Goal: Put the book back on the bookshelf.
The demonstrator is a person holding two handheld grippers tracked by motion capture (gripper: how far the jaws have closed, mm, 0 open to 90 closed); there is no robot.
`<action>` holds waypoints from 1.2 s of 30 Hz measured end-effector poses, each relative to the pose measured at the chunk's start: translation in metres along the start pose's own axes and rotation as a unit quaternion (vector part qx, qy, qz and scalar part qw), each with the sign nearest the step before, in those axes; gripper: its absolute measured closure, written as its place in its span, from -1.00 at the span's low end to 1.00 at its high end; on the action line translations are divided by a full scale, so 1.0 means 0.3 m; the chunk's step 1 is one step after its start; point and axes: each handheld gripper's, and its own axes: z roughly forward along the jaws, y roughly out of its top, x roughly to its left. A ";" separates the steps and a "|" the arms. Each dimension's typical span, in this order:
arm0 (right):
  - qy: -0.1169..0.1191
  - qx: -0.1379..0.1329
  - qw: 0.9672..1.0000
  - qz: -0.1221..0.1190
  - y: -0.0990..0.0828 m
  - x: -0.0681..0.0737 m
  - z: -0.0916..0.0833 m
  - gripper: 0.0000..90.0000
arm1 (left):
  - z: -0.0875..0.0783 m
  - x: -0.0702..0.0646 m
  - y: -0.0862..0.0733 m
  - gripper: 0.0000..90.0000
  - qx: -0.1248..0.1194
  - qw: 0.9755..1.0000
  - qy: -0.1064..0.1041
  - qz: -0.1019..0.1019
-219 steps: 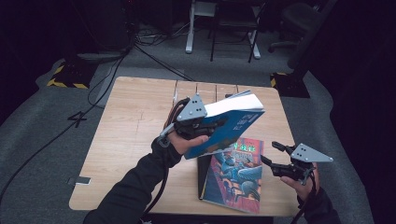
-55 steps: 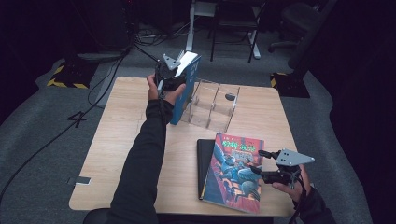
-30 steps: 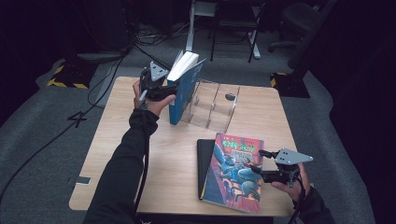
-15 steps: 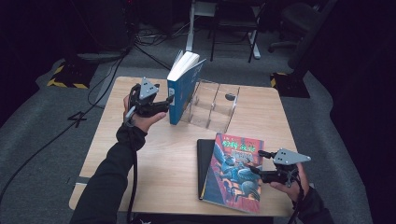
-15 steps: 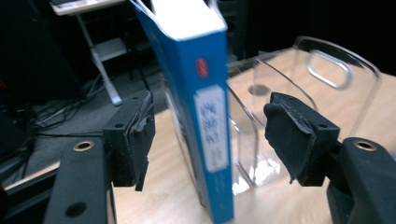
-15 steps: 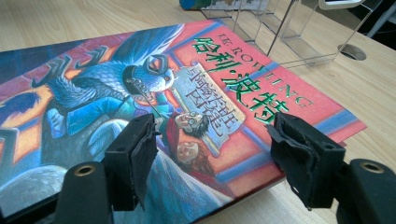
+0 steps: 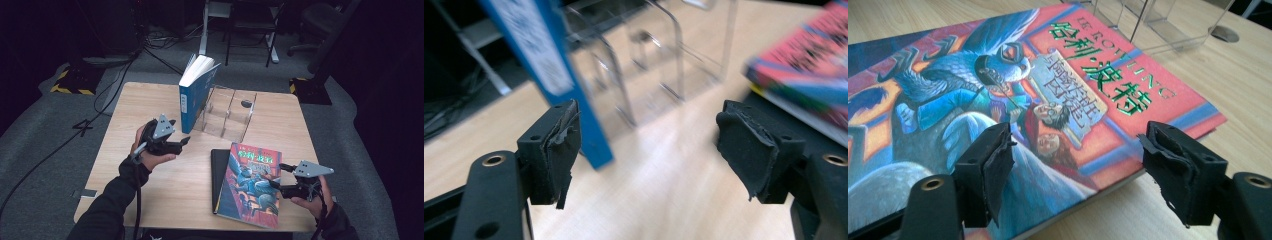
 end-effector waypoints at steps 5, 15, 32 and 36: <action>0.002 0.007 1.000 0.015 -0.013 0.002 -0.007 -0.40 | 0.000 -0.054 -0.072 -0.45 0.024 0.999 -0.035 0.006; 0.015 0.013 0.999 0.046 -0.043 0.004 -0.035 -0.45 | 0.002 -0.134 -0.193 -0.48 0.059 0.993 -0.104 0.009; 0.104 0.032 0.988 0.112 -0.073 -0.021 -0.005 -0.67 | 0.053 -0.265 -0.273 -0.50 0.114 0.975 -0.184 0.043; 0.113 0.033 0.987 0.107 -0.070 -0.026 0.001 -0.69 | 0.068 -0.265 -0.278 -0.51 0.121 0.973 -0.192 0.042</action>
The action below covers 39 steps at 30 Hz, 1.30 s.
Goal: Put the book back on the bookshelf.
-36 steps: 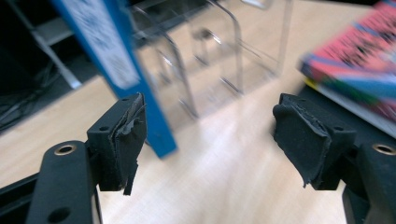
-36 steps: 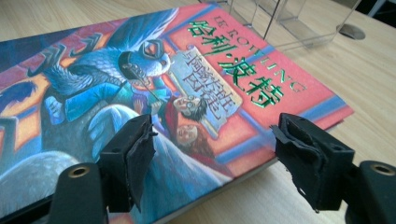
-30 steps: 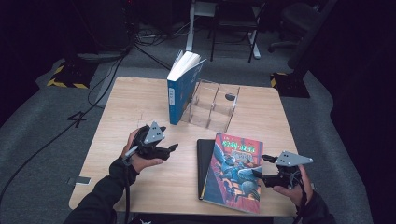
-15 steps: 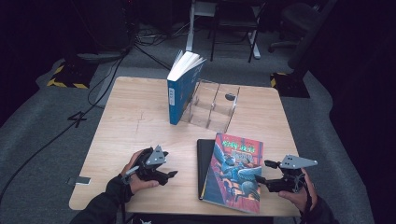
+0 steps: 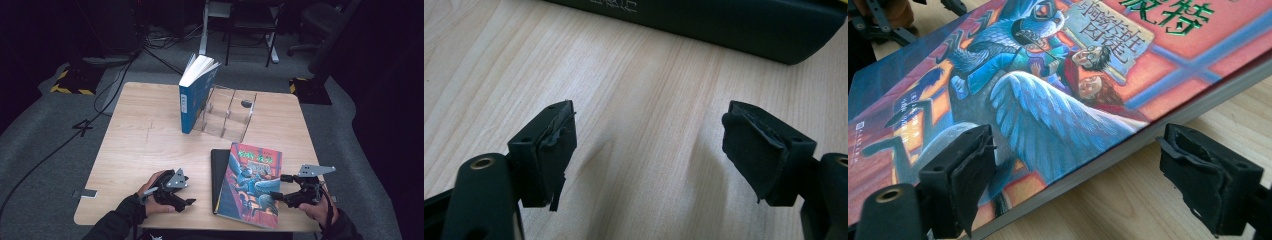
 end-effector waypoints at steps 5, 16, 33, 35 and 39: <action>0.000 0.005 1.000 -0.010 0.010 0.000 0.004 -0.71 | 0.022 0.009 -0.006 -0.51 0.013 1.000 0.004 -0.005; -0.016 -0.004 0.999 -0.048 0.035 0.025 0.001 -0.64 | 0.030 0.012 -0.016 -0.63 0.001 1.000 -0.002 0.004; 0.044 -0.017 0.997 -0.067 0.129 0.014 0.094 0.30 | 0.033 0.015 -0.014 -0.64 0.000 1.000 -0.006 0.005; 0.053 -0.016 0.996 -0.071 0.132 0.009 0.100 0.38 | 0.033 0.013 -0.010 -0.64 0.004 1.000 -0.004 0.004; 0.049 -0.018 0.995 -0.082 0.139 0.011 0.100 0.49 | 0.031 0.014 0.002 -0.63 0.018 1.000 0.002 0.000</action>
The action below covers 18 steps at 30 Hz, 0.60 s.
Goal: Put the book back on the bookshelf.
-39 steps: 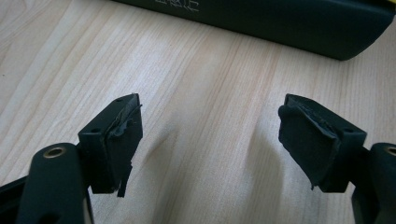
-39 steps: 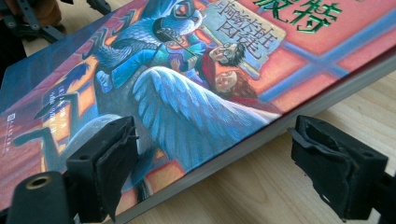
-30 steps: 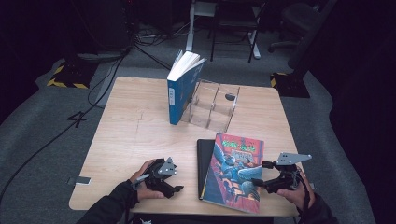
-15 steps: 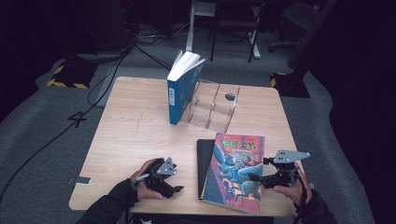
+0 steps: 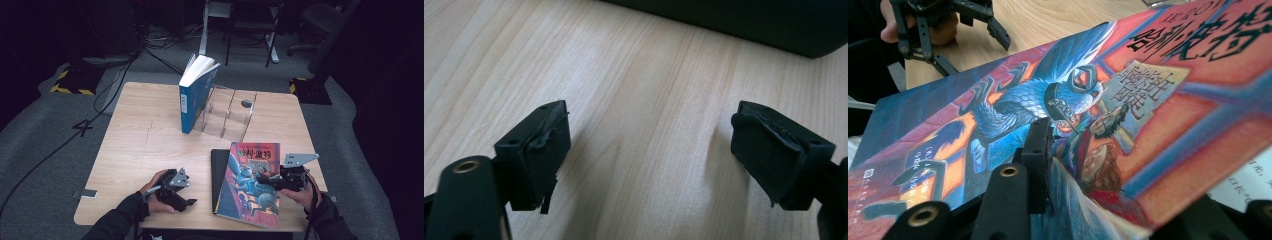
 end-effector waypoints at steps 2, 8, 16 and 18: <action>-0.001 -0.002 1.000 -0.001 0.002 0.002 0.003 0.53 | 0.000 0.005 0.002 -0.63 0.000 1.000 0.001 -0.001; 0.001 -0.013 1.000 -0.009 0.020 0.005 0.028 0.66 | -0.012 0.047 0.026 -0.52 -0.009 1.000 0.013 -0.009; -0.003 -0.021 0.999 -0.026 0.042 0.019 0.059 0.70 | -0.016 0.105 0.106 -0.42 -0.043 0.998 0.040 -0.010; -0.002 -0.025 0.999 -0.029 0.046 0.021 0.065 0.71 | -0.009 0.119 0.128 -0.42 -0.049 0.998 0.050 -0.009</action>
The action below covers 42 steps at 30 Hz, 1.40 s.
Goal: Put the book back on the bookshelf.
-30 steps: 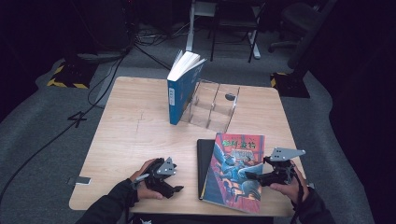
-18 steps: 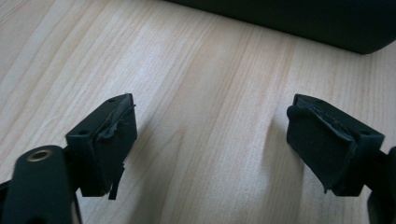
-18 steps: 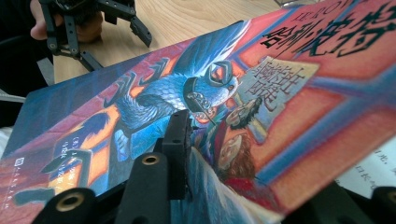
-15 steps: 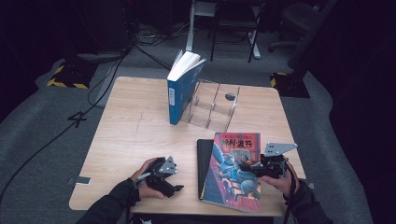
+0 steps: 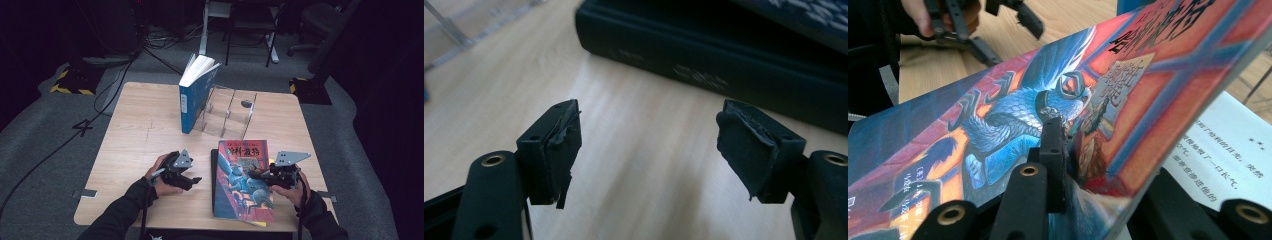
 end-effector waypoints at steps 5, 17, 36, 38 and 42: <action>-0.002 -0.003 1.000 -0.005 0.012 0.005 0.011 0.71 | 0.026 0.033 0.041 -0.40 -0.020 1.000 0.006 -0.006; -0.013 -0.022 0.999 -0.025 0.027 0.024 0.003 0.72 | 0.086 0.089 0.107 -0.31 -0.046 0.999 0.018 -0.014; -0.031 -0.069 0.994 -0.074 0.060 0.081 -0.068 0.72 | 0.087 0.132 0.220 0.24 -0.111 0.993 -0.022 -0.026; -0.035 -0.073 0.994 -0.080 0.068 0.086 -0.075 0.72 | 0.075 0.134 0.242 0.37 -0.116 0.993 -0.028 -0.018; -0.045 -0.092 0.991 -0.086 0.082 0.090 -0.097 0.72 | 0.043 0.141 0.288 0.55 -0.132 0.991 -0.035 -0.008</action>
